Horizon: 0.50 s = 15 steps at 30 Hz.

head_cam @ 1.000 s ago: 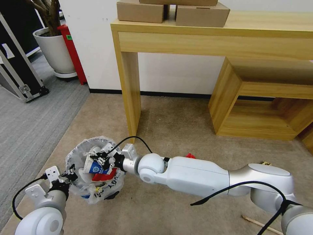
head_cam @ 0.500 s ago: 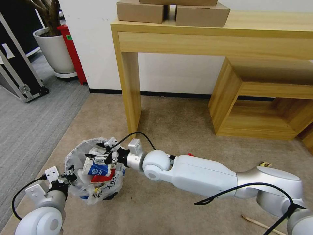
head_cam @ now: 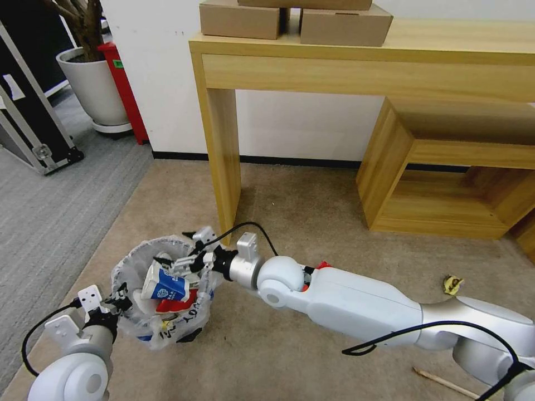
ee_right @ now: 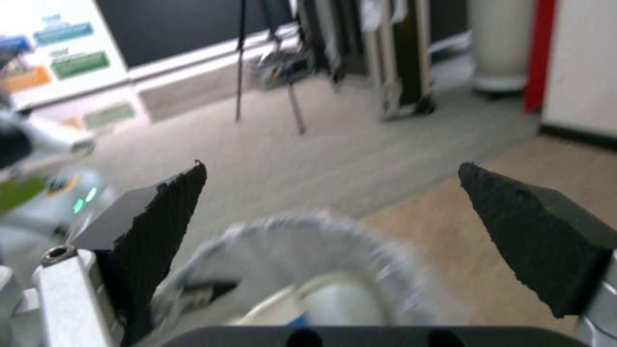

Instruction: Pick up the trash bin and place the garbage on the floor into it.

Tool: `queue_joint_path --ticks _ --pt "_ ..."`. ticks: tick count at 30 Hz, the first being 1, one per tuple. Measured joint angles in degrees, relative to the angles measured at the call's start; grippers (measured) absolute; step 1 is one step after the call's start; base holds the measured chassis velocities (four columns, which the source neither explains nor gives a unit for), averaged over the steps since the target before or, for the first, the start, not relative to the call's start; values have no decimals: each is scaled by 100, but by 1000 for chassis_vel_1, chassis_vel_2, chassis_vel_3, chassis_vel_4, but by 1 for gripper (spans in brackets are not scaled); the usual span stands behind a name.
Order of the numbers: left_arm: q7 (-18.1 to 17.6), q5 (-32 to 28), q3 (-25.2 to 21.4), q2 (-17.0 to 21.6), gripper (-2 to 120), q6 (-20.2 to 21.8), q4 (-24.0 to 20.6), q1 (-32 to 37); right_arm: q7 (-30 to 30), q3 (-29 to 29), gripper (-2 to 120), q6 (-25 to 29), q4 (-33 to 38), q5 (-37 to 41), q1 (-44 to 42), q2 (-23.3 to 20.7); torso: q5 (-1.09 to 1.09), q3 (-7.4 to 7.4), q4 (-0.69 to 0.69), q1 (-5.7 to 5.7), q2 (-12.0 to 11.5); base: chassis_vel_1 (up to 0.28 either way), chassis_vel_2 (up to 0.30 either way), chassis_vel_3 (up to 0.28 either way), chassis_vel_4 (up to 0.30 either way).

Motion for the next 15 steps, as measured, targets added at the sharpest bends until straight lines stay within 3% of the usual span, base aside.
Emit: queue_joint_path --ticks 4,11,12,15 --pt "0 -2 -34 -5 1 0 -42 46 111 547 100 110 113 -61 -197 -124 0 0 0 0 0 0 0 0 0" --pt "-1 18 -64 9 1 0 -138 97 326 2502 100 -92 394 -289 -1049 -447 0 0 -2 0 0 0 0 0 0" --pt "-1 18 -64 9 1 0 -138 97 326 2502 100 -92 394 -289 -1049 -447 0 0 -2 0 0 0 0 0 0" --pt "4 49 -150 -72 1 -16 -250 215 383 3310 100 -116 535 -509 -1378 -464 1 0 0 0 0 0 0 0 0"
